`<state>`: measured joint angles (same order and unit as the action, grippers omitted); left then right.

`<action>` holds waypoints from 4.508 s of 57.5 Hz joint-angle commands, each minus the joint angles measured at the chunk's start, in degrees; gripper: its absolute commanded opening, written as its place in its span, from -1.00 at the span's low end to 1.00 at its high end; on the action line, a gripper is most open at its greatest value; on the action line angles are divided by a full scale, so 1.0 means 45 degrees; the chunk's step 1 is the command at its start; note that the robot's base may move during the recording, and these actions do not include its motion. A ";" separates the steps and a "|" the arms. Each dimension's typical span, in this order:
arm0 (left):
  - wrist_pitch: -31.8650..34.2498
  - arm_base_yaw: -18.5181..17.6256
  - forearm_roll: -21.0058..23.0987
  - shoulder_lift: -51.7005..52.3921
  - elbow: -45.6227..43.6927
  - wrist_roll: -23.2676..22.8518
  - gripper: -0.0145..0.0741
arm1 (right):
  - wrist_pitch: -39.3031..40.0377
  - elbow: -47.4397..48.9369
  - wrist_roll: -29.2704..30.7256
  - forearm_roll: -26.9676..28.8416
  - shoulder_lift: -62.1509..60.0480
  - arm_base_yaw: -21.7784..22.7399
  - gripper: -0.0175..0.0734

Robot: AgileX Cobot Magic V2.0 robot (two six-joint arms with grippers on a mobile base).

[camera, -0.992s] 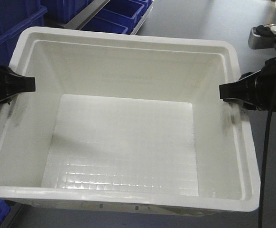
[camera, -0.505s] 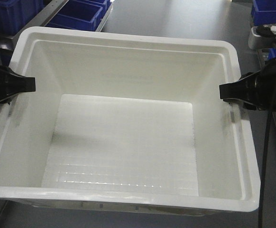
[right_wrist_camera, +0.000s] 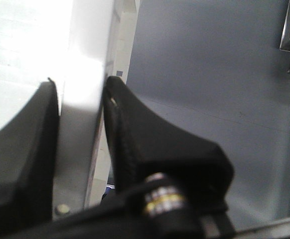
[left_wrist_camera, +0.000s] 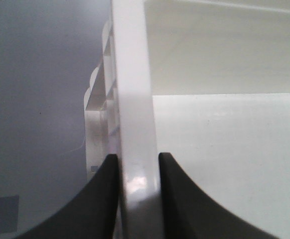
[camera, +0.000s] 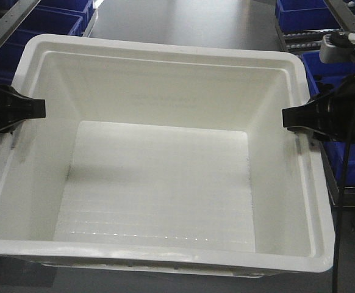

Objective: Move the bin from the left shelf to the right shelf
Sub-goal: 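Carry the tote in both grippers while the base drives across the room, then carry the tote in both grippers while the base drives toward the windows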

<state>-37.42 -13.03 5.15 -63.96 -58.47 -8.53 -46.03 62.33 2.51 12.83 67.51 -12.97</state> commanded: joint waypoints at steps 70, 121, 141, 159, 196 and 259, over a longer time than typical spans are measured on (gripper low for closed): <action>0.1630 -0.0030 -0.0071 0.0512 -0.0487 0.0175 -0.69 | 0.1358 0.0540 0.0322 0.0091 -0.0419 0.0098 -0.62; 0.1624 -0.0030 -0.0071 0.0512 -0.0487 0.0175 -0.69 | 0.1358 0.0540 0.0322 0.0091 -0.0419 0.0098 -0.62; 0.1632 -0.0030 -0.0071 0.0512 -0.0487 0.0175 -0.69 | 0.1358 0.0540 0.0322 0.0091 -0.0419 0.0098 -0.62; 0.1639 -0.0030 -0.0071 0.0512 -0.0487 0.0175 -0.69 | 0.1358 0.0540 0.0322 0.0091 -0.0419 0.0098 -0.62; 0.1640 -0.0030 -0.0071 0.0512 -0.0487 0.0175 -0.69 | 0.1358 0.0540 0.0322 0.0091 -0.0419 0.0098 -0.62; 0.1626 -0.0030 -0.0071 0.0512 -0.0487 0.0175 -0.69 | 0.1358 0.0540 0.0322 0.0091 -0.0419 0.0098 -0.62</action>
<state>-37.80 -13.03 5.15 -63.96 -58.47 -8.44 -46.13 62.33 2.67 12.83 67.51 -12.97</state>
